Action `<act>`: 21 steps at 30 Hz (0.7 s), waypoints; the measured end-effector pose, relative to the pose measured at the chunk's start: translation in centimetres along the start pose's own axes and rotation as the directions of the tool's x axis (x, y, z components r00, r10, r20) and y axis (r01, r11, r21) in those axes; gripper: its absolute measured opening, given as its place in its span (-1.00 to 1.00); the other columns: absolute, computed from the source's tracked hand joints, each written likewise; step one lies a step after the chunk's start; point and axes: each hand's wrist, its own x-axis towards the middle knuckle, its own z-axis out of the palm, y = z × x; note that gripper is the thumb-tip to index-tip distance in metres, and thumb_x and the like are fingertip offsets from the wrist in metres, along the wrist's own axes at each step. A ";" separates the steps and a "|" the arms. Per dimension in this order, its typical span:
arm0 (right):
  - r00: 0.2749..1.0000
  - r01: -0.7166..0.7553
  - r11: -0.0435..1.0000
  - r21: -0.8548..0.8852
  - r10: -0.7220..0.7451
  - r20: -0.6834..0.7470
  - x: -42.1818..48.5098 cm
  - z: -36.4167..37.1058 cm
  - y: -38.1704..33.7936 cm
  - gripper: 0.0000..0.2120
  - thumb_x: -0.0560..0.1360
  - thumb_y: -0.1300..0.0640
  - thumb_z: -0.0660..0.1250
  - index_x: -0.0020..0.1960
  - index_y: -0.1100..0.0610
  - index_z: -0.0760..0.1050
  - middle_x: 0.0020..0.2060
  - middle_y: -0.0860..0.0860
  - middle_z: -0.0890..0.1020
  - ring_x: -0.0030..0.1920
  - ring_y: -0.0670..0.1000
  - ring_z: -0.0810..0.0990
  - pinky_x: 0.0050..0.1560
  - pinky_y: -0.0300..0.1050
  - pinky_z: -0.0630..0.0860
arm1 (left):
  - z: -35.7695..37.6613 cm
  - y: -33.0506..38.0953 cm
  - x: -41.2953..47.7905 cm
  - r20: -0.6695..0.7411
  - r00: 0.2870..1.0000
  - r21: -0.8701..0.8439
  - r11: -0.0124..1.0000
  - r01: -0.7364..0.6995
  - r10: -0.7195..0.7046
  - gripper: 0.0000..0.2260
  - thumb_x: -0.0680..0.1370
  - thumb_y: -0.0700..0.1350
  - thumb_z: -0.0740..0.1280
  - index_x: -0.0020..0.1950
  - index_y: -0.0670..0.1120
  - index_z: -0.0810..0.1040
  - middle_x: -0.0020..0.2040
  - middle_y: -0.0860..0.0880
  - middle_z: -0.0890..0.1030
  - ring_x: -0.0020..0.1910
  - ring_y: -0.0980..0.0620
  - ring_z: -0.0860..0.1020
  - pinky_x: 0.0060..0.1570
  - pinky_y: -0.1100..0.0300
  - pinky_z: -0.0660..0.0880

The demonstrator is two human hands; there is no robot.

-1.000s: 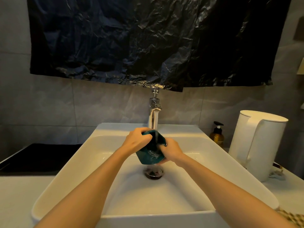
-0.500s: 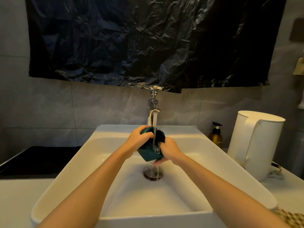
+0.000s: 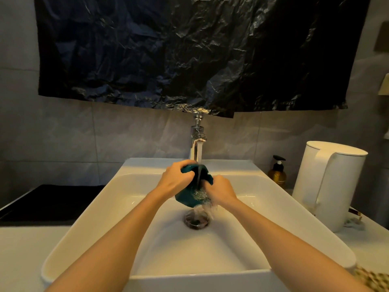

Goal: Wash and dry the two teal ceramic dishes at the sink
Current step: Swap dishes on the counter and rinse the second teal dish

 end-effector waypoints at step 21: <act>0.986 0.157 0.979 -0.129 -0.147 0.085 0.3 -0.3 -0.1 -0.76 0.59 0.19 0.11 0.17 0.14 0.48 0.06 0.13 0.61 0.01 0.13 0.57 -0.06 0.02 0.56 | 0.0 0.8 -0.4 0.190 0.970 -0.045 0.986 0.161 -0.150 -0.77 0.54 -0.22 0.16 0.16 -0.04 0.45 0.01 -0.10 0.52 -0.04 0.00 0.47 -0.06 0.17 0.44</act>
